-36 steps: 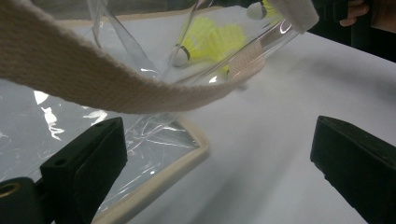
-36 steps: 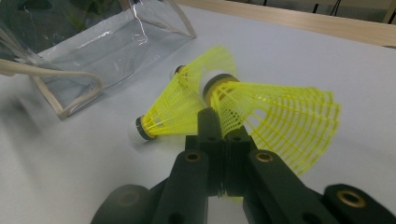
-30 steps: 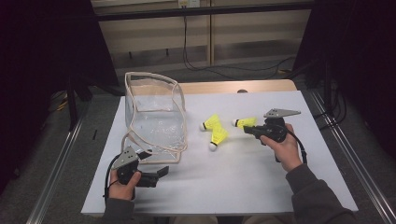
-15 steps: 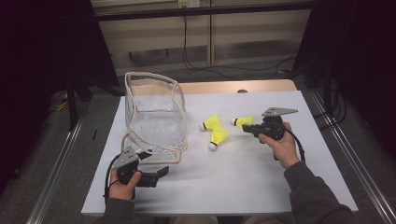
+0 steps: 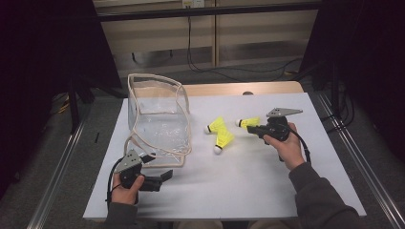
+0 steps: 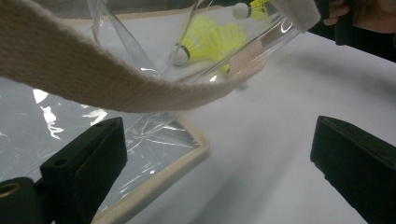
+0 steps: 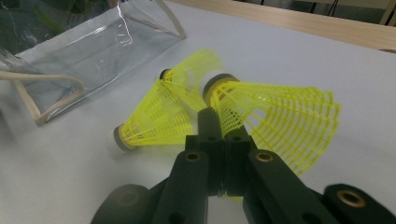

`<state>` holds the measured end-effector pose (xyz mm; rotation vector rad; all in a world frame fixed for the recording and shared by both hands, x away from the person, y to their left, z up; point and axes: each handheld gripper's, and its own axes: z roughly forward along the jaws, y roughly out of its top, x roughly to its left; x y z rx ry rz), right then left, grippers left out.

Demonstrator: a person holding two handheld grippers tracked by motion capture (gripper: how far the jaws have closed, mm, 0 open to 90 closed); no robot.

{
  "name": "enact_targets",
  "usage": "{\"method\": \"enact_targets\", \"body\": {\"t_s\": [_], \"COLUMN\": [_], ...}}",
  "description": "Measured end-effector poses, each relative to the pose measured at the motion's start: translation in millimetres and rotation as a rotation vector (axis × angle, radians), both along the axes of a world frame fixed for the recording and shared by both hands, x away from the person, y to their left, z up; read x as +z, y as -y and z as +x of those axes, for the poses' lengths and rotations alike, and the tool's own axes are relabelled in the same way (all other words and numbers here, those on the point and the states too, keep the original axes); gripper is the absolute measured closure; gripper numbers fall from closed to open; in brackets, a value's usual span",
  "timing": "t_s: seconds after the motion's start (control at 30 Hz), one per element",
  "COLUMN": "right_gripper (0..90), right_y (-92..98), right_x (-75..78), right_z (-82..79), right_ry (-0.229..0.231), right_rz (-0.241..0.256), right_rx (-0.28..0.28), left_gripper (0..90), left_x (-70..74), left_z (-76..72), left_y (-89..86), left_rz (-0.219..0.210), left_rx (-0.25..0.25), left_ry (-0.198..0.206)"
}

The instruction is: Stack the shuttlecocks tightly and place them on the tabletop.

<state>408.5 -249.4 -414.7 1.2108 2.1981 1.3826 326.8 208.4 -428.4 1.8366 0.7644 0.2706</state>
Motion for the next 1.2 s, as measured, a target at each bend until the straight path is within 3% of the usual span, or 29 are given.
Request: {"method": "enact_targets", "body": {"t_s": [1.2], "right_gripper": [89.1], "right_y": [-14.8], "right_x": [-5.6], "right_z": [23.3], "right_ry": [-0.001], "right_rz": [-0.027], "right_rx": [0.025], "left_gripper": [3.8], "left_x": [-0.8], "left_z": [0.4], "left_y": [0.3], "left_rz": [0.001], "left_rx": [-0.002], "left_ry": [-0.002]}}
